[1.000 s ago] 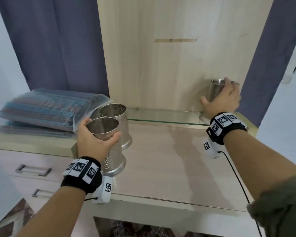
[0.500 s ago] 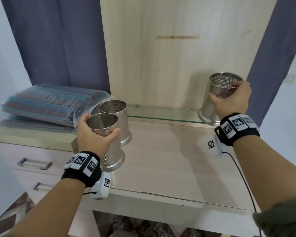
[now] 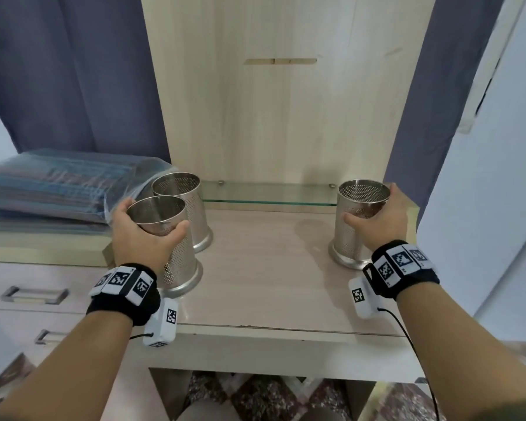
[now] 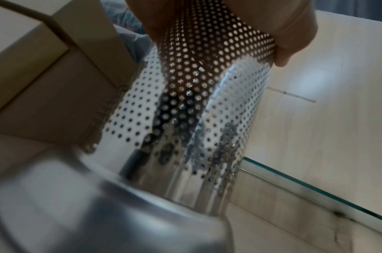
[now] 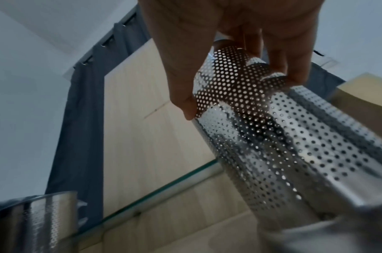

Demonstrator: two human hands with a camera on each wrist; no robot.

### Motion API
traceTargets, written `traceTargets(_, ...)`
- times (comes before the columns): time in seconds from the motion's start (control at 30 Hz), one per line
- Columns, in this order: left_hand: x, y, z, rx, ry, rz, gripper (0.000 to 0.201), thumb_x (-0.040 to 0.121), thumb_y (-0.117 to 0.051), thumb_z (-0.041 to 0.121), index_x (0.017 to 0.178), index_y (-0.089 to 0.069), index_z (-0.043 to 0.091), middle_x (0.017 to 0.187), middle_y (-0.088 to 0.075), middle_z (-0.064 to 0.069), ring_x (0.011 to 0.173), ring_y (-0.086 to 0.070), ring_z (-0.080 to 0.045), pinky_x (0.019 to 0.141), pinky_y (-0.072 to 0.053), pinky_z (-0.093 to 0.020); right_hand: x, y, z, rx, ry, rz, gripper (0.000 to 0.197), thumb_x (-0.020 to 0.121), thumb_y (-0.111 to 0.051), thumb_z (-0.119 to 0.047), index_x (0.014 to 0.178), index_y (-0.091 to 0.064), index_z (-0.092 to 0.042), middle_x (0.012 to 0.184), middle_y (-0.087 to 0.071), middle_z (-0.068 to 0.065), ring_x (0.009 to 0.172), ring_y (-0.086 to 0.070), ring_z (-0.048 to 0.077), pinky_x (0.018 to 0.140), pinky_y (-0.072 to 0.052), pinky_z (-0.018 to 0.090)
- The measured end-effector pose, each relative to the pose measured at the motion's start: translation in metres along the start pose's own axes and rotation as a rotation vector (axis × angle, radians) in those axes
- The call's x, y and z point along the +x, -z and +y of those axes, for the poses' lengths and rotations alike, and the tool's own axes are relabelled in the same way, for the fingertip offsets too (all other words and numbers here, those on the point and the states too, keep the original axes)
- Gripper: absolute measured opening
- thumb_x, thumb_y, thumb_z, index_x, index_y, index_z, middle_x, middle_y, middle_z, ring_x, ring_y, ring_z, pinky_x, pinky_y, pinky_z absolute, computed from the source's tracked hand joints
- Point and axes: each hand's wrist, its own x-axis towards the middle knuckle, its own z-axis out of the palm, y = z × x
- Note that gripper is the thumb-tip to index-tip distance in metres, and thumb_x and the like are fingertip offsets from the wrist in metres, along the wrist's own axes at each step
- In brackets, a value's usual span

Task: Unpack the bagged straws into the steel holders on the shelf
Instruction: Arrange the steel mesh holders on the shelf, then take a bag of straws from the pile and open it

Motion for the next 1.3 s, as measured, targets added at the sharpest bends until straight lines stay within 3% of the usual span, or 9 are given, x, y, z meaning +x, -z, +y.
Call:
traceTargets(0.13, -0.001, 0.002, 0.001, 0.012, 0.004, -0.01, 0.106, 0.059, -0.089, 0.044, 0.144, -0.033, 0.018, 0.141, -0.047, -0.006, 0.126, -0.049, -0.024, 0.106, -0.041, -0.037, 0.012, 0.001, 0.024, -0.009, 0.004, -0.044, 0.098, 0.041, -0.083, -0.057, 0.127, -0.042, -0.034, 0.12, -0.062, -0.003, 0.113, -0.061, 0.02, 0.094, -0.055, 0.044)
traceTargets(0.27, -0.002, 0.004, 0.003, 0.004, -0.002, -0.026, 0.111, 0.061, -0.089, 0.04, 0.149, -0.026, 0.016, 0.145, -0.044, -0.006, 0.13, -0.046, -0.023, 0.106, -0.034, -0.031, 0.0, 0.005, 0.008, -0.098, 0.054, -0.067, 0.106, 0.06, -0.086, -0.045, 0.147, -0.028, -0.022, 0.137, -0.052, 0.004, 0.122, -0.052, 0.021, 0.105, -0.043, 0.038)
traceTargets(0.4, -0.004, 0.011, 0.006, 0.057, -0.078, -0.079, 0.126, 0.062, -0.089, 0.043, 0.154, -0.009, 0.013, 0.154, -0.032, -0.008, 0.141, -0.032, -0.023, 0.114, -0.027, -0.035, -0.037, -0.01, -0.041, -0.307, 0.43, 0.069, 0.093, 0.075, -0.072, -0.05, 0.149, -0.031, -0.011, 0.149, -0.038, 0.019, 0.138, -0.033, 0.036, 0.114, -0.023, 0.046)
traceTargets(0.53, -0.005, 0.026, 0.008, 0.18, -0.287, -0.041, 0.105, 0.072, -0.068, 0.065, 0.147, -0.029, 0.003, 0.149, -0.033, -0.018, 0.139, -0.029, -0.03, 0.116, -0.026, -0.041, -0.089, -0.043, -0.098, -0.1, 0.687, -0.434, 0.053, 0.085, -0.071, -0.035, 0.131, -0.055, -0.015, 0.129, -0.054, 0.004, 0.121, -0.047, 0.017, 0.1, -0.033, 0.023)
traceTargets(0.63, 0.006, 0.046, 0.017, 0.066, -0.401, -0.008, 0.073, 0.089, -0.05, 0.058, 0.137, -0.044, 0.003, 0.136, -0.046, -0.015, 0.127, -0.041, -0.021, 0.108, -0.03, -0.027, -0.119, -0.08, -0.129, -0.031, 0.739, -0.712, 0.059, 0.087, -0.072, -0.037, 0.137, -0.051, -0.015, 0.132, -0.052, 0.004, 0.122, -0.049, 0.017, 0.099, -0.034, 0.021)
traceTargets(0.87, 0.078, 0.087, 0.011, 0.33, -0.346, -0.193, 0.042, 0.09, -0.061, 0.012, 0.13, -0.053, 0.005, 0.129, -0.056, -0.014, 0.122, -0.051, -0.027, 0.103, -0.035, -0.033, -0.151, -0.148, -0.17, 0.169, 0.581, -0.822, 0.11, 0.074, -0.076, -0.058, 0.155, -0.016, -0.015, 0.158, -0.027, 0.005, 0.145, -0.026, 0.017, 0.12, -0.023, 0.036)
traceTargets(1.0, 0.106, 0.092, 0.0, 0.43, -0.366, -0.391, 0.066, 0.079, -0.073, 0.042, 0.132, -0.051, 0.009, 0.131, -0.055, -0.012, 0.123, -0.051, -0.026, 0.101, -0.035, -0.032, -0.161, -0.172, -0.174, 0.29, 0.447, -0.795, 0.119, 0.067, -0.081, -0.06, 0.156, -0.015, -0.016, 0.156, -0.034, 0.0, 0.141, -0.035, 0.011, 0.117, -0.032, 0.037)
traceTargets(1.1, 0.12, 0.088, -0.008, 0.544, -0.473, -0.483, 0.091, 0.066, -0.05, 0.072, 0.134, -0.051, 0.011, 0.132, -0.055, -0.011, 0.122, -0.05, -0.029, 0.102, -0.037, -0.038, -0.165, -0.184, -0.17, 0.351, 0.361, -0.767, 0.122, 0.056, -0.08, -0.069, 0.154, -0.025, -0.02, 0.149, -0.045, -0.006, 0.133, -0.044, 0.007, 0.113, -0.037, 0.034)
traceTargets(1.3, 0.138, 0.077, -0.021, 0.835, -0.516, -0.481, 0.095, 0.07, -0.048, 0.077, 0.149, -0.034, 0.026, 0.152, -0.038, -0.001, 0.138, -0.035, -0.026, 0.111, -0.026, -0.052, -0.163, -0.192, -0.165, 0.363, 0.346, -0.755, 0.119, 0.048, -0.077, -0.075, 0.147, -0.035, -0.025, 0.139, -0.053, -0.007, 0.126, -0.052, 0.008, 0.107, -0.045, 0.036)
